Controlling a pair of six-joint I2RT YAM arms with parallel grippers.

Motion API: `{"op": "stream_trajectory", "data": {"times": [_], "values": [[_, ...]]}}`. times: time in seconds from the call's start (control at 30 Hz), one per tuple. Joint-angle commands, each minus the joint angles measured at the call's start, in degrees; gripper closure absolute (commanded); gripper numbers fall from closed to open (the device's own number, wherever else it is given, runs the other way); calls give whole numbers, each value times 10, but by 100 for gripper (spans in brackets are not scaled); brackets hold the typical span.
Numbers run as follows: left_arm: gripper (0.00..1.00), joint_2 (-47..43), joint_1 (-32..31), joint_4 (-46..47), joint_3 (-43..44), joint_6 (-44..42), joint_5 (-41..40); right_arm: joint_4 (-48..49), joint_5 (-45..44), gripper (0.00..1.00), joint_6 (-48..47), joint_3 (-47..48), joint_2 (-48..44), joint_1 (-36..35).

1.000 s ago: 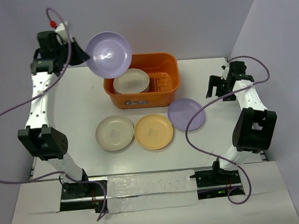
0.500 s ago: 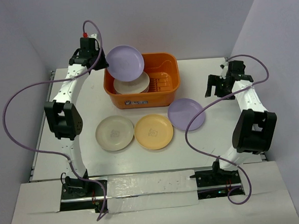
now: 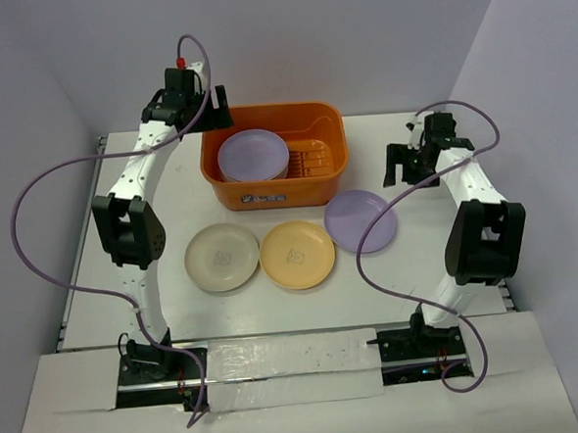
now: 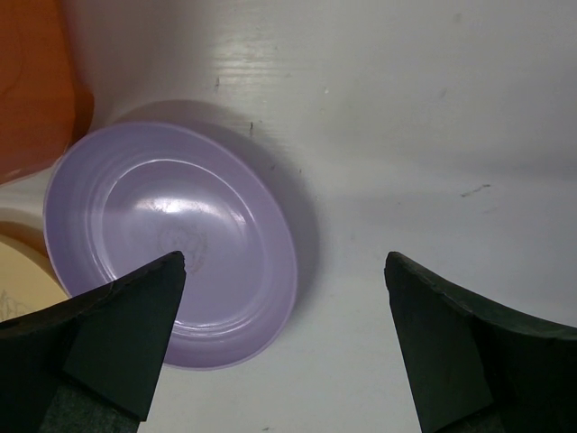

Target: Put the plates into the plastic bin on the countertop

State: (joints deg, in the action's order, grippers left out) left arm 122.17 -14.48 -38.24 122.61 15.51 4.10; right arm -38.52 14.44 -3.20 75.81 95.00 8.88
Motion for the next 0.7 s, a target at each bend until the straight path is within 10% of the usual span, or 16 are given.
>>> {"op": "stream_trajectory", "data": {"times": [0.0, 0.23, 0.67], "values": [[9, -26, -3, 17, 60, -21, 19, 18, 9, 4, -16, 8, 26, -19], [1, -126, -3, 169, 2, -32, 31, 23, 7, 16, -13, 23, 100, -32], [1, -244, 17, 172, -145, -116, -68, -27, 52, 58, -32, 107, 228, -36]]}}
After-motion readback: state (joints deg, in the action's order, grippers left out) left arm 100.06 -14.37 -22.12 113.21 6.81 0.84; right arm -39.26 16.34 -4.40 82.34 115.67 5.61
